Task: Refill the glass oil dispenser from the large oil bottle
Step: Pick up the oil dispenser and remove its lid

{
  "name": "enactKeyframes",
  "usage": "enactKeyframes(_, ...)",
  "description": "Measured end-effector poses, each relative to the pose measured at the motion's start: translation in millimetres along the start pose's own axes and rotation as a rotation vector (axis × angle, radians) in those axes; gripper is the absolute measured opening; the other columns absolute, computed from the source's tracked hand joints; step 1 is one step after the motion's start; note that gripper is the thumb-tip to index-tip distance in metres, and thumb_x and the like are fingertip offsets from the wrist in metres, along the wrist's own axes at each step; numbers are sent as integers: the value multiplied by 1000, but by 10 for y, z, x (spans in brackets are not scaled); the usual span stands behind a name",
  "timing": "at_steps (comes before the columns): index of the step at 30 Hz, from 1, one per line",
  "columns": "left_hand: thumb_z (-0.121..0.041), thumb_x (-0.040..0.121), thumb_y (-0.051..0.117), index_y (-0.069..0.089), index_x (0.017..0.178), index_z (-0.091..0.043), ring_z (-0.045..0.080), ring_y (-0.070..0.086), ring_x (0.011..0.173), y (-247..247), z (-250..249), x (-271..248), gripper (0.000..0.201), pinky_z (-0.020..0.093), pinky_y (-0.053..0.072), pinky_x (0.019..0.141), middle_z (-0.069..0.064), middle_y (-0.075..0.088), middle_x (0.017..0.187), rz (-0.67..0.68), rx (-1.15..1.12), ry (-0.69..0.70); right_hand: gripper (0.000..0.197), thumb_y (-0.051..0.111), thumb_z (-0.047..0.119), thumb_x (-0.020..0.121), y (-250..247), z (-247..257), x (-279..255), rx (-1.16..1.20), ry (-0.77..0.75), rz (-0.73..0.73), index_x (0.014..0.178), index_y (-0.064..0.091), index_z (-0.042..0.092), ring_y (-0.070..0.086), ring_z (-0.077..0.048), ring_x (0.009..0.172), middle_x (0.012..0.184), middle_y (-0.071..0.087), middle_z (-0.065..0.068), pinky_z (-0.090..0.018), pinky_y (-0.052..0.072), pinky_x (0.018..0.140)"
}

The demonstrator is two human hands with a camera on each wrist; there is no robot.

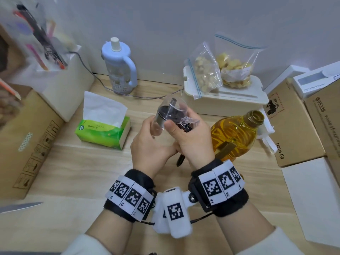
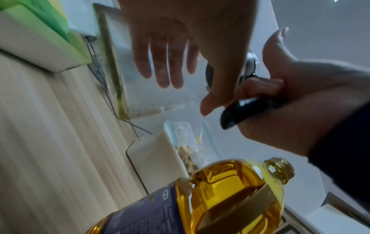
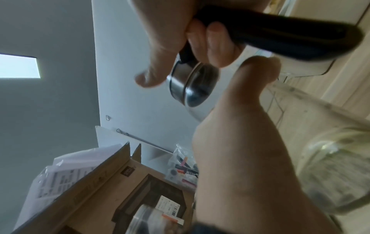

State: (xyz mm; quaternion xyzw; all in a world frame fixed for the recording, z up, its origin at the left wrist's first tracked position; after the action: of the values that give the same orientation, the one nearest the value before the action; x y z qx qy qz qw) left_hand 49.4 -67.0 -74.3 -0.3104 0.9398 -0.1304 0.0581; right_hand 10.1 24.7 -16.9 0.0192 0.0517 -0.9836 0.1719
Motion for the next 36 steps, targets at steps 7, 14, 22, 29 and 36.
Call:
enactKeyframes(7,-46,32,73,48,98,-37,9,58,79,-92,-104,-60,71,43,52,78,-12,59,81,31,4,27,50,71,-3,74,-60,97,-37,181,81,86,120,56,9,54,6,50,94,64,-5,-4,38,43)
enactKeyframes(14,-40,32,77,49,97,-37,15,58,77,-155,-131,-112,70,43,52,74,-8,61,80,64,-73,10,39,65,-4,79,-85,231,-98,222,137,218,107,59,23,29,-4,28,77,58,-13,-16,21,31)
enactKeyframes(22,-22,38,86,52,95,-31,13,57,72,-155,-115,-140,67,46,52,73,-4,65,87,141,-235,29,41,64,-2,80,-117,308,-91,202,172,303,115,57,17,26,-2,27,59,59,4,-10,22,30)
enactKeyframes(29,-27,32,80,50,90,-25,12,56,70,-170,-139,-134,66,26,46,62,0,62,83,245,-362,43,41,59,-6,81,-117,377,-65,221,195,372,117,55,12,26,0,26,56,55,1,-9,20,29)
enactKeyframes(36,-20,33,81,51,95,-9,9,58,67,-246,-217,-49,69,21,48,59,5,61,80,456,-406,56,42,59,-1,82,-159,384,21,205,211,422,122,53,11,23,0,26,66,44,-6,-9,18,32)
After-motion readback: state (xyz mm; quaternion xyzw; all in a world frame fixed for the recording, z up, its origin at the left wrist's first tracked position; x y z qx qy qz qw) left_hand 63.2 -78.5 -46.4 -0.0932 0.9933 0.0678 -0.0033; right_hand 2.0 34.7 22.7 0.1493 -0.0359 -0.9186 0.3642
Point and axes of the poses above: each hand's wrist, its own x-axis towards the middle knuckle, its own y-axis out of the palm, z = x × y, the point moved 2 cm from there along x, towards the middle knuckle
